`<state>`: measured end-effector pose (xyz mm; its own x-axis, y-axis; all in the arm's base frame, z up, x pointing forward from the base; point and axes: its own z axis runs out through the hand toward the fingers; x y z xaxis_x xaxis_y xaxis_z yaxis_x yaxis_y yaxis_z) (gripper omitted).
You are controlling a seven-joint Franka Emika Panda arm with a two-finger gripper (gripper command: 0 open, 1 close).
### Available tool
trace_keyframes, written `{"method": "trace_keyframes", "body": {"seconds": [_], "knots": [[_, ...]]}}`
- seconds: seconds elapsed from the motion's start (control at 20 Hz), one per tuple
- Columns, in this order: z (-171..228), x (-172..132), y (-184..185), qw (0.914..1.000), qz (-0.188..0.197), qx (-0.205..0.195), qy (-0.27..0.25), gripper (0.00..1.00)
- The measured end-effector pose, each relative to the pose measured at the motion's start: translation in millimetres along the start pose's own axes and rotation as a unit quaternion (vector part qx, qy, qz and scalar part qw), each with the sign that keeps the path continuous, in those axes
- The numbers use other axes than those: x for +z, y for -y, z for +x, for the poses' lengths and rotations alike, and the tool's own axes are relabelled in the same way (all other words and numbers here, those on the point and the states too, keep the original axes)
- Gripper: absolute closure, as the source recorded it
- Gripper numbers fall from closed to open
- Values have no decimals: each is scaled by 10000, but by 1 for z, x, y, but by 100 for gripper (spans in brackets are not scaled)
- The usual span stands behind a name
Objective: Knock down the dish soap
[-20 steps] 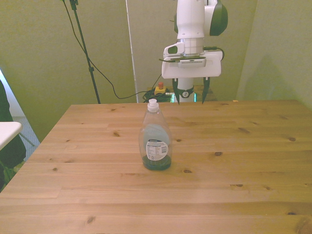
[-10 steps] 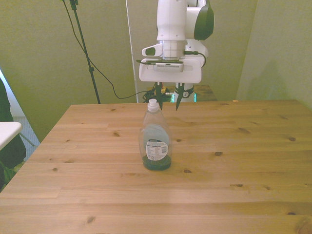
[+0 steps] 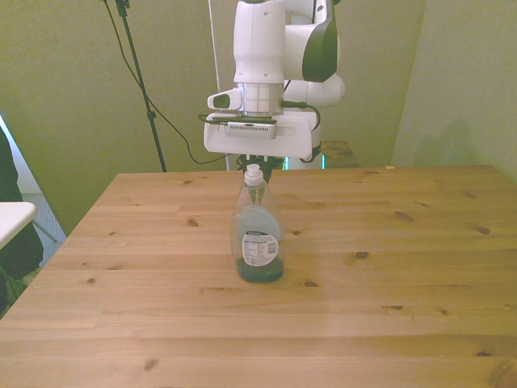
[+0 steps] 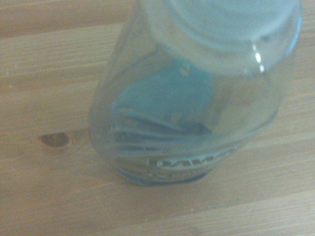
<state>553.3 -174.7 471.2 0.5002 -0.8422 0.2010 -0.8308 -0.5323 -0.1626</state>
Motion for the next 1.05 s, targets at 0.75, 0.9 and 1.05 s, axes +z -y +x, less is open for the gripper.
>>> {"method": "trace_keyframes", "body": {"seconds": [0.75, 0.9, 1.05], "knots": [[48, 26, 80, 9954, 395, 804, -341, 100], [59, 32, 87, 9931, 423, 1023, -399, 100], [69, 37, 95, 9907, 450, 1194, -462, 100]]}}
